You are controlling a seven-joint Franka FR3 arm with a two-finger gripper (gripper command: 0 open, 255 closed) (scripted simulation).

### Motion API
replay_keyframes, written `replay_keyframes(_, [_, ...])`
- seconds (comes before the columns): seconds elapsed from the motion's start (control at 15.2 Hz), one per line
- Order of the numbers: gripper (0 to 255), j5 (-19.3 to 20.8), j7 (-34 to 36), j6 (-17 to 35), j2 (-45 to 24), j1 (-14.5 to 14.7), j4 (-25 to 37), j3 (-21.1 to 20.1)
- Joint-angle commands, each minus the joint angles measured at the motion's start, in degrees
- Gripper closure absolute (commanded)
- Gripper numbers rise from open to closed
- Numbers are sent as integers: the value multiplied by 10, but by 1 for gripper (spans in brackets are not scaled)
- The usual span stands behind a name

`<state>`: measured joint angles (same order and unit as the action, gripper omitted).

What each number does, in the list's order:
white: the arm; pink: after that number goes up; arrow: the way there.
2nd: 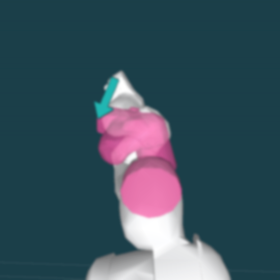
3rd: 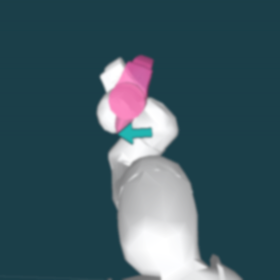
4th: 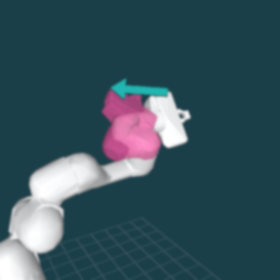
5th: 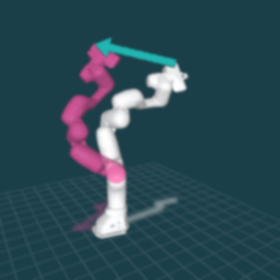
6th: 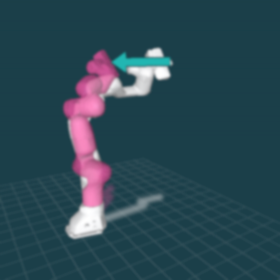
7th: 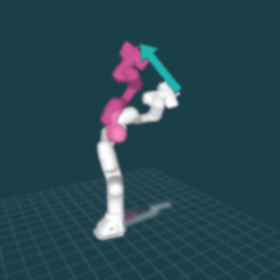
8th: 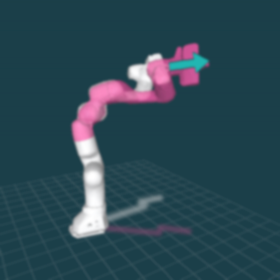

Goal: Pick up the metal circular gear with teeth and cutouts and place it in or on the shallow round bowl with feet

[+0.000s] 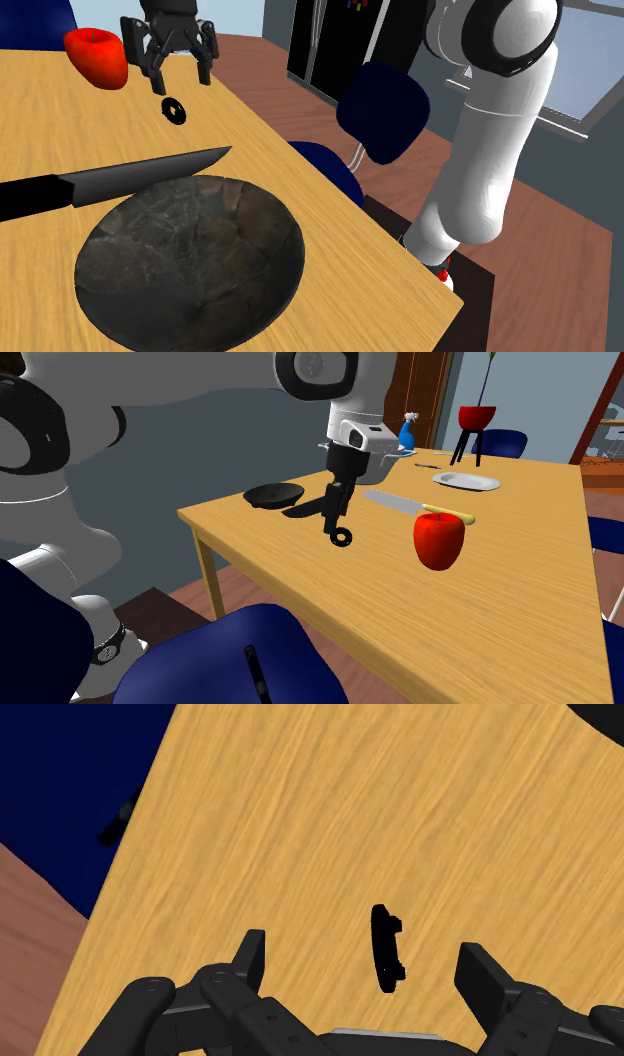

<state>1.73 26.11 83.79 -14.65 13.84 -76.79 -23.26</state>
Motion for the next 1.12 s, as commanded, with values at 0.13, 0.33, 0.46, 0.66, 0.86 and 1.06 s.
replay_keyframes(0.13, [0, 17, 16, 1, -45, 21, 38, -5])
replay_keyframes(0.33, [0, 13, 14, 29, -34, 17, -1, -5])
replay_keyframes(0.46, [0, 11, 13, 48, -28, 14, -25, -5])
replay_keyframes(0.66, [0, 10, 13, 53, -26, 14, -31, -5])
replay_keyframes(0.86, [0, 10, 13, 53, -26, 14, -31, -5])
replay_keyframes(1.06, [0, 10, 13, 53, -27, 14, -31, -5])
